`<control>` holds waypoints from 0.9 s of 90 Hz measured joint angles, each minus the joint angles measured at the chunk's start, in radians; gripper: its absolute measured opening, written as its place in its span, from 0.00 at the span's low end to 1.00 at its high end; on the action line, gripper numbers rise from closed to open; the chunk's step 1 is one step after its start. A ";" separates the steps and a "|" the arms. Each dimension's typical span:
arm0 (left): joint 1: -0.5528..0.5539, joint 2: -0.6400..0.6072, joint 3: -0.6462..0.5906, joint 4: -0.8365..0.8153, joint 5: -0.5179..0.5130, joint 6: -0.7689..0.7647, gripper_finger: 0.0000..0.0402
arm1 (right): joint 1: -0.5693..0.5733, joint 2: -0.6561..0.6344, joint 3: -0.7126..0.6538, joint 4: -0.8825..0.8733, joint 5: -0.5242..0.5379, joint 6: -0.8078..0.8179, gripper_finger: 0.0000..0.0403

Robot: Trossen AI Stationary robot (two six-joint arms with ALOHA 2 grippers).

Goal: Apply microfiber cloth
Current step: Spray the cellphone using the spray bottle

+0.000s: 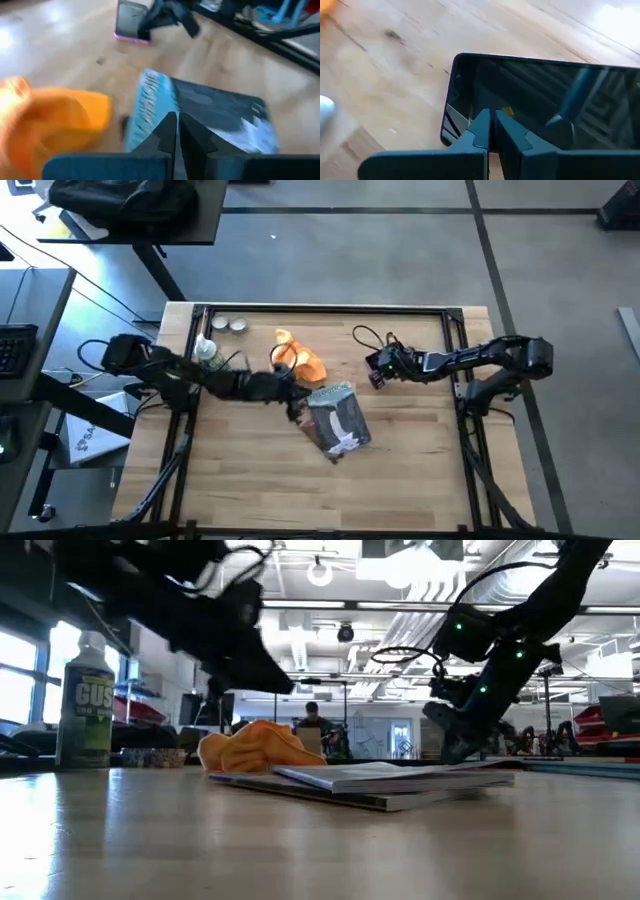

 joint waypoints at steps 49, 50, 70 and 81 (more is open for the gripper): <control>0.288 0.269 0.161 -0.009 0.225 0.218 0.00 | 0.064 0.165 0.359 0.014 0.093 -0.472 0.00; 0.288 0.269 0.162 -0.009 0.224 0.225 0.00 | 0.068 0.159 0.359 0.012 0.101 -0.484 0.00; 0.291 0.268 0.164 0.020 0.170 0.372 0.00 | 0.111 0.033 0.290 -0.064 0.127 -0.735 0.00; 0.329 0.268 0.167 0.088 0.173 0.365 0.00 | 0.103 0.027 0.226 -0.087 0.142 -0.866 0.01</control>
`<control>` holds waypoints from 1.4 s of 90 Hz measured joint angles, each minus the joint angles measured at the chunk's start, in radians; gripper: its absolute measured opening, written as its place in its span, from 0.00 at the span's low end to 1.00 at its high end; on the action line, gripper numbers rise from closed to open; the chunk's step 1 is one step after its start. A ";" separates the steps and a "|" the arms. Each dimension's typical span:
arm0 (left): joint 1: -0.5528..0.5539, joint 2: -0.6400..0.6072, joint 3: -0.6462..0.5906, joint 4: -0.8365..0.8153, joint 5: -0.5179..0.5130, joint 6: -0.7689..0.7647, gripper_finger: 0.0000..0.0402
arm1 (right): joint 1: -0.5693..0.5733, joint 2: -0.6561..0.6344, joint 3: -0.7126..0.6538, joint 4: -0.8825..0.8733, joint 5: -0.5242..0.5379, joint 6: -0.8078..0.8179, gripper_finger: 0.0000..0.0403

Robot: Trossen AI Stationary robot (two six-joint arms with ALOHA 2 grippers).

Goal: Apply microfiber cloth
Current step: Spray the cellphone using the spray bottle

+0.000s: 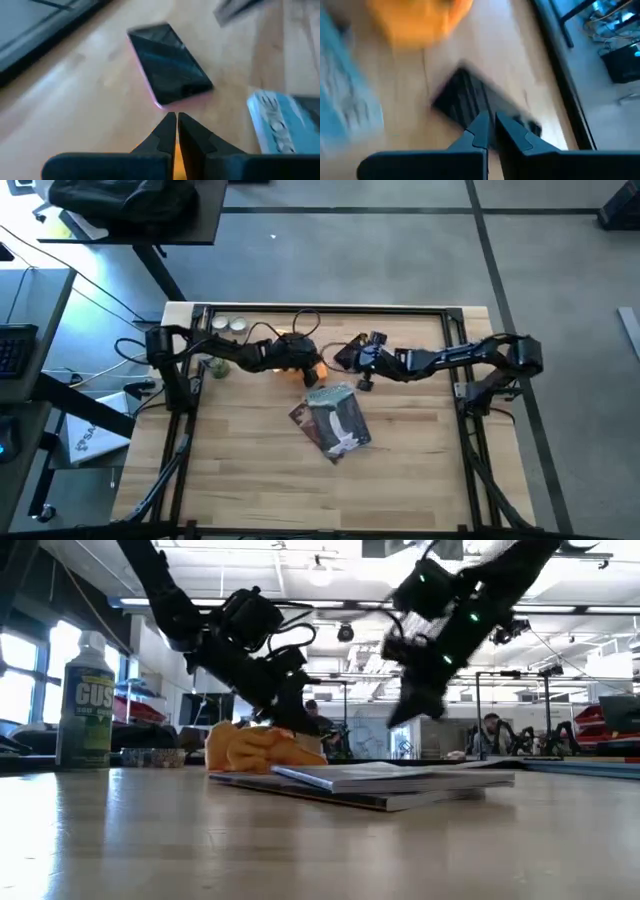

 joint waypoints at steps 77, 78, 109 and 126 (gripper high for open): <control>0.106 0.216 0.214 -0.063 0.205 -0.225 0.00 | -0.012 0.263 0.011 0.313 -0.066 -0.347 0.31; 0.107 0.216 0.214 -0.064 0.205 -0.224 0.00 | -0.010 0.264 0.014 0.311 -0.066 -0.343 0.31; 0.120 0.216 0.213 -0.150 0.198 -0.163 0.00 | -0.040 0.156 0.063 0.174 0.046 -0.201 0.31; 0.113 0.217 0.180 -0.178 0.202 -0.104 0.00 | -0.148 0.161 0.063 0.147 -0.018 0.022 0.29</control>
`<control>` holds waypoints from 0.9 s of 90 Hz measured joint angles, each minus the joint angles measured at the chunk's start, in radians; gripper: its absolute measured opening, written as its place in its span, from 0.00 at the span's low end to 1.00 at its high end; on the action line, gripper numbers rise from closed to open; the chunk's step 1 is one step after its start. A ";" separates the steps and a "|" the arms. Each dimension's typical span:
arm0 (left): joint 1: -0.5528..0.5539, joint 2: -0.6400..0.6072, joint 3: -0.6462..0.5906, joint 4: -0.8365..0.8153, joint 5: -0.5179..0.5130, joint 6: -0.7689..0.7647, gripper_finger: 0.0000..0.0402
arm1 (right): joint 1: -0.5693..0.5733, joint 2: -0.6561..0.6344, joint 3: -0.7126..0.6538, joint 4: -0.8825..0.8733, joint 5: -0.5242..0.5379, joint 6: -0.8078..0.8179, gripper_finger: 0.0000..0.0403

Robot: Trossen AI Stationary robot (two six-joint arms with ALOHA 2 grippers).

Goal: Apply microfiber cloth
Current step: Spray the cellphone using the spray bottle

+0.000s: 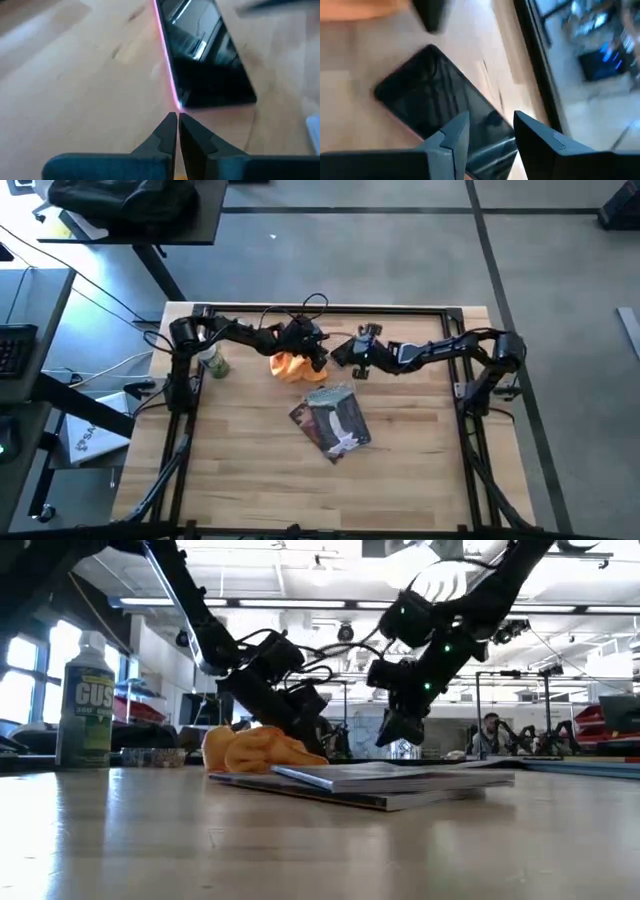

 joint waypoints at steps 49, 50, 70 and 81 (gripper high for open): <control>-0.023 -0.119 -0.253 0.136 0.020 0.001 0.00 | 0.054 0.124 0.003 0.140 -0.150 0.152 0.11; -0.024 -0.122 -0.256 0.135 0.019 0.001 0.00 | 0.057 0.124 0.003 0.142 -0.155 0.149 0.11; -0.031 -0.207 -0.285 0.100 -0.004 0.001 0.00 | 0.128 0.121 0.068 0.048 -0.174 0.018 0.10; -0.031 -0.246 -0.270 0.124 -0.041 0.033 0.00 | 0.158 0.099 0.133 -0.043 -0.146 -0.118 0.10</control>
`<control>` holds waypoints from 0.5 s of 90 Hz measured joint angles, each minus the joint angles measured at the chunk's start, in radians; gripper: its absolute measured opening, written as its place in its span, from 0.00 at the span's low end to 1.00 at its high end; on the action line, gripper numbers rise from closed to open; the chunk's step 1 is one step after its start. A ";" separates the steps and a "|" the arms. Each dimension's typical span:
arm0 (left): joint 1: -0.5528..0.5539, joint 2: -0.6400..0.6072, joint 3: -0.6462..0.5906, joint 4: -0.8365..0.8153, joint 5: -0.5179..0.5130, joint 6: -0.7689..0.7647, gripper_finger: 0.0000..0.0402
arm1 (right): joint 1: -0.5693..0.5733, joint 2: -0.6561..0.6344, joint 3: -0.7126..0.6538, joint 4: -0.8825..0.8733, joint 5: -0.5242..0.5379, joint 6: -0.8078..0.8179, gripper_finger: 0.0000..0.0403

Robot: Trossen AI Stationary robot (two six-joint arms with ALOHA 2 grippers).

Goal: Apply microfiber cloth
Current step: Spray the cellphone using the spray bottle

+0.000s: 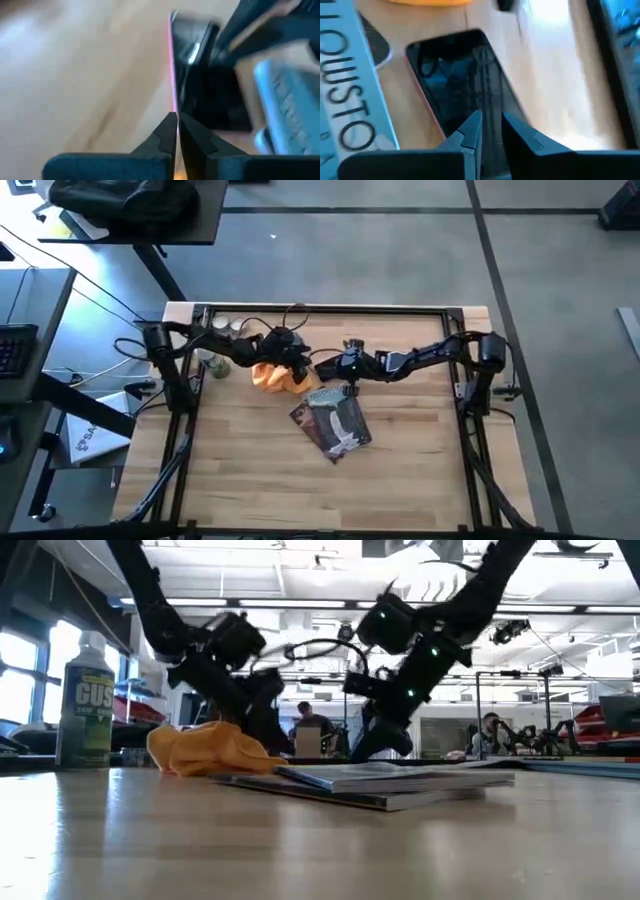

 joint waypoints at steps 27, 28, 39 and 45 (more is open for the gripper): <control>-0.005 0.098 0.110 -0.021 0.020 -0.025 0.00 | 0.002 -0.062 0.084 -0.363 0.036 -0.221 0.12; -0.005 0.102 0.114 -0.025 0.021 -0.025 0.00 | 0.000 -0.062 0.084 -0.376 0.034 -0.218 0.12; -0.002 0.125 0.151 -0.028 0.017 -0.023 0.00 | -0.020 -0.060 0.056 -0.427 0.002 -0.161 0.19; -0.002 0.127 0.156 -0.039 0.016 -0.015 0.00 | -0.024 -0.055 0.033 -0.397 0.000 -0.152 0.23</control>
